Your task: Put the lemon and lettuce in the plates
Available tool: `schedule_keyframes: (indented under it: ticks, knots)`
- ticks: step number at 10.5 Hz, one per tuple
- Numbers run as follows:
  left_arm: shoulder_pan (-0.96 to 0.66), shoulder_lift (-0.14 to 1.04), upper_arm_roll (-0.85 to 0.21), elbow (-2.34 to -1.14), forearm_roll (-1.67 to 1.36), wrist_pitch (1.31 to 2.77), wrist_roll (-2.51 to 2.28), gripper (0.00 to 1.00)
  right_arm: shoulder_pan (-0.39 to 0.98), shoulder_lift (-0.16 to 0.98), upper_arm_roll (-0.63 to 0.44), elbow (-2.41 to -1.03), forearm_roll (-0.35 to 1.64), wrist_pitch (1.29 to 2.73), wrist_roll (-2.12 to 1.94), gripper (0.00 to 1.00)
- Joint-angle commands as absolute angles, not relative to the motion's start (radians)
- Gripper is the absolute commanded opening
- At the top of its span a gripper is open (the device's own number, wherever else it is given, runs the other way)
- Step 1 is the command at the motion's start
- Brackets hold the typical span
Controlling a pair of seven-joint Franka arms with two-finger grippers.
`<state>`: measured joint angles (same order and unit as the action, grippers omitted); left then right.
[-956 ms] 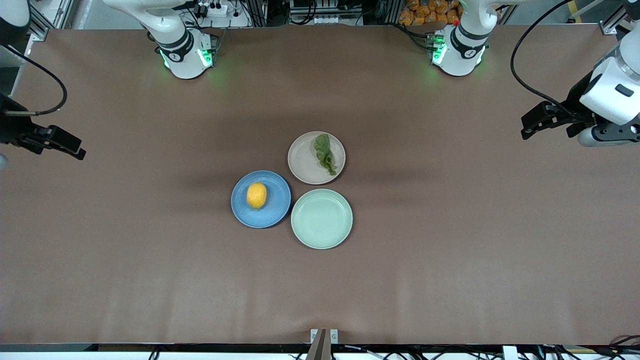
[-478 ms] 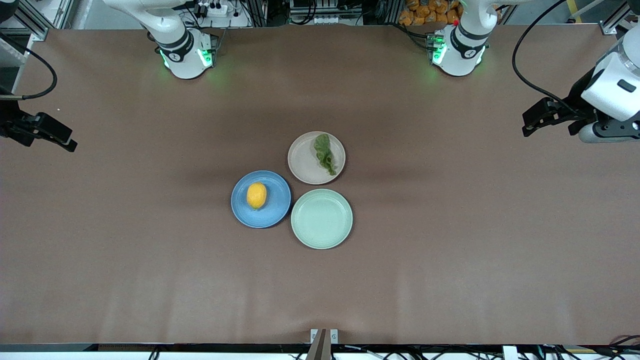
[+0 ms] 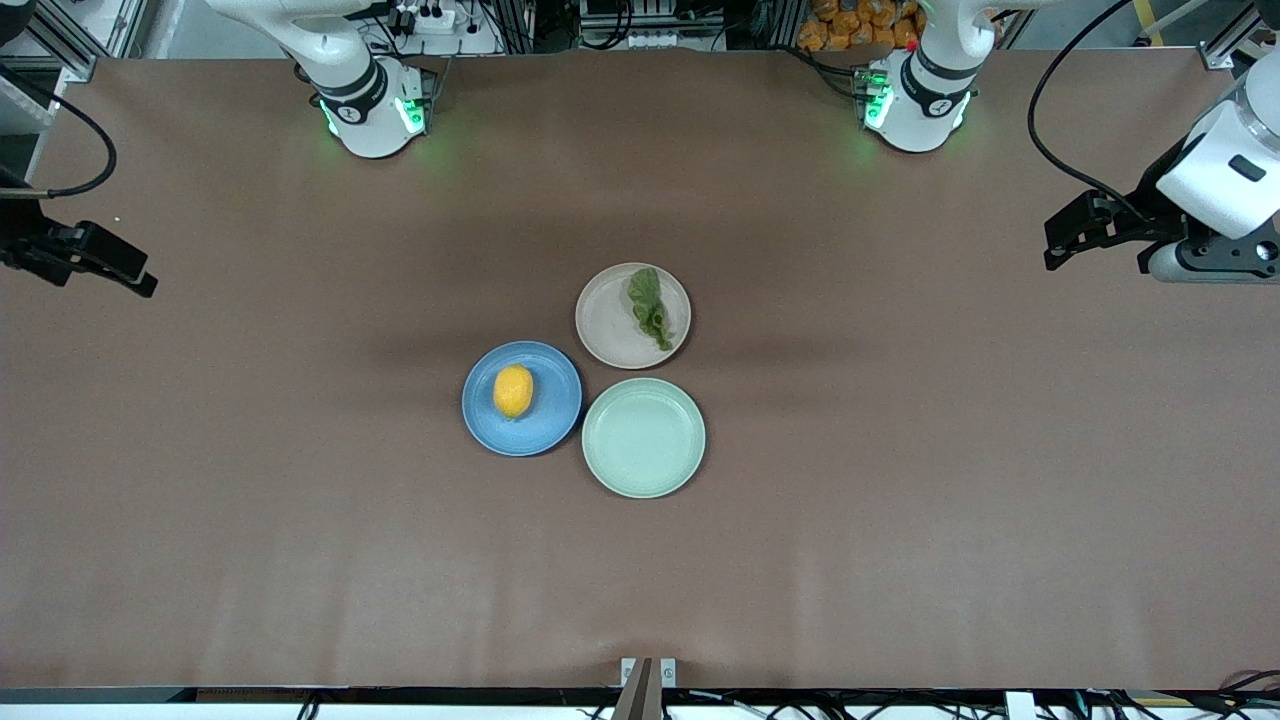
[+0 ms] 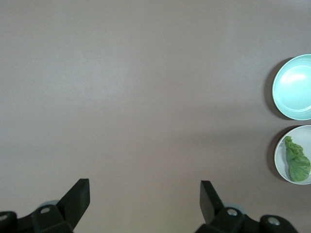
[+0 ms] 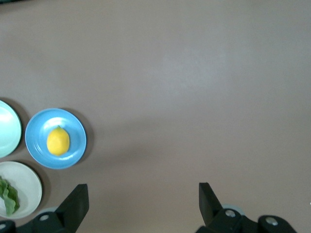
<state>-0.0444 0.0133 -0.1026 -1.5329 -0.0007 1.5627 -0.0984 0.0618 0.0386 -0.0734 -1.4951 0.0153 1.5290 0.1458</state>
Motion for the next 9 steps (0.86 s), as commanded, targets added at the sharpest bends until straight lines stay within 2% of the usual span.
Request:
schedule_keyframes:
  ticks: [1,9]
  knots:
    - [-0.038,0.012,-0.104,-1.526,-0.015,1.543,-0.083,1.0,0.067,0.037,-0.075,-1.503,0.023,1.487,0.146,1.0]
    - [-0.041,0.012,-0.104,-1.526,-0.017,1.545,-0.084,1.0,0.077,0.031,-0.06,-1.526,0.025,1.474,0.143,1.0]
